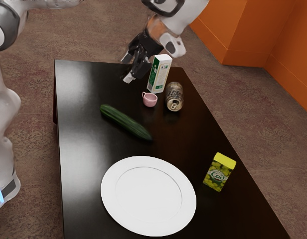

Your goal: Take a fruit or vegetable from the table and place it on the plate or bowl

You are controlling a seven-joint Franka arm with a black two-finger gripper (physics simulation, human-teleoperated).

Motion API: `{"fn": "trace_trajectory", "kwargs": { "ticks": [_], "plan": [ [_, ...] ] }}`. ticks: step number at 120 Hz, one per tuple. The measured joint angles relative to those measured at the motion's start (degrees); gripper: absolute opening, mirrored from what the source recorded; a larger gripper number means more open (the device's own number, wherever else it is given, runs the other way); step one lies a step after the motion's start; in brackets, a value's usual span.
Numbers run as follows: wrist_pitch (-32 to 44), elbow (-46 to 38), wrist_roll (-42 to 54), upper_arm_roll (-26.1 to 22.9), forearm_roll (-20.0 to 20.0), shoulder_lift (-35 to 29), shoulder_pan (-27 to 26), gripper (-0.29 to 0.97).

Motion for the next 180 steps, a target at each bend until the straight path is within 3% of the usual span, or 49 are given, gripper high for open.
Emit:
{"fn": "trace_trajectory", "kwargs": {
  "ticks": [21, 52, 68, 85, 105, 138, 180],
  "plan": [
    [17.44, -1.91, -0.31, 0.01, 1.71, 0.31, -1.27, 0.68],
    [22.18, -5.07, 2.46, 0.95, 1.31, -0.53, -6.93, 0.68],
    [25.70, -18.49, 8.04, 2.65, 1.13, -6.11, 0.91, 0.68],
    [32.28, -25.76, 16.96, 2.52, 1.44, -7.42, 6.12, 0.68],
    [40.52, -34.42, 28.15, -2.84, 0.55, -10.13, 14.96, 0.68],
    [54.31, -43.89, 41.40, -3.73, 0.47, -13.27, 17.04, 0.68],
    [60.02, -46.74, 51.38, -3.59, -1.15, -9.65, 19.59, 0.68]
  ]
}}
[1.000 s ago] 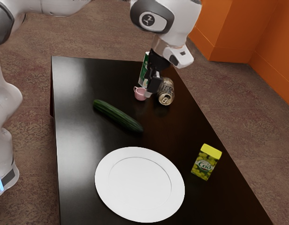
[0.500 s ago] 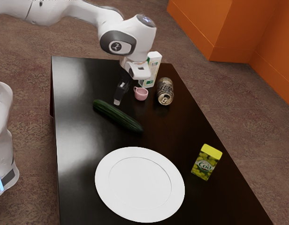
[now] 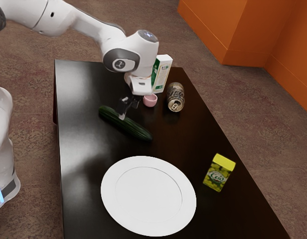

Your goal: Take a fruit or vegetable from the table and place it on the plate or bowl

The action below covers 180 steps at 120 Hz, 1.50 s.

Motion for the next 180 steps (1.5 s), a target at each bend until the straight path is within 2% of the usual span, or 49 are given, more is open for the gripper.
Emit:
{"fn": "trace_trajectory", "kwargs": {
  "ticks": [24, 39, 47, 61, 103, 116, 122, 131, 158, 180],
  "plan": [
    [1.92, -0.45, 3.59, 0.06, -2.29, 3.41, 0.78, 0.68],
    [3.08, -1.37, 5.30, 0.05, -3.52, 4.24, 0.80, 0.68],
    [3.53, -1.52, 6.04, 0.04, -3.85, 4.38, 0.88, 0.73],
    [4.21, -1.56, 7.16, 0.04, -4.25, 4.43, 0.88, 0.71],
    [5.39, -1.51, 8.23, 0.02, -4.40, 4.41, 1.54, 0.56],
    [5.42, -1.19, 8.25, -0.54, -4.30, 3.89, 1.36, 0.37],
    [5.33, -0.91, 8.10, -1.56, -4.02, 3.01, 1.30, 0.29],
    [4.84, 0.29, 7.66, -4.13, -3.18, 1.77, 1.37, 0.24],
    [-5.27, 13.17, 2.98, -17.86, 2.26, 0.83, 1.50, 0.25],
    [-10.49, 14.68, -2.70, -26.92, 1.41, 1.74, 1.73, 0.24]
  ]
}}
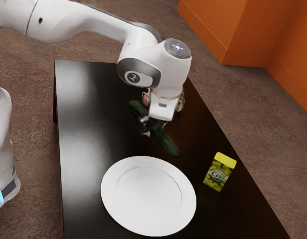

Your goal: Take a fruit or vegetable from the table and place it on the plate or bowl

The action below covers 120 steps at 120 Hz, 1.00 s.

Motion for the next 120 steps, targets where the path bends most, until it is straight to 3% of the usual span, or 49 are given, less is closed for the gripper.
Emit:
{"fn": "trace_trajectory", "kwargs": {
  "ticks": [30, 61, 76, 87, 100, 106, 116, 120],
  "plan": [
    [-3.25, 1.99, -10.35, -9.93, -4.63, 4.13, -1.40, 0.23],
    [-4.34, 6.63, -19.63, -12.24, -6.40, 12.15, -1.72, 0.22],
    [-4.55, 8.01, -23.03, -13.11, -6.26, 12.94, -1.38, 0.22],
    [-4.71, 8.04, -24.98, -13.41, -6.25, 13.13, -1.42, 0.43],
    [-4.81, 8.30, -26.96, -13.19, -6.20, 13.23, -2.03, 0.57],
    [-4.85, 10.76, -27.73, -9.92, -5.26, 12.98, -5.44, 0.60],
    [-5.82, 18.42, -28.74, 10.45, -3.08, 10.81, -24.01, 0.63],
    [-7.35, 22.36, -29.13, 17.03, -2.46, 10.38, -26.56, 0.64]
  ]
}}
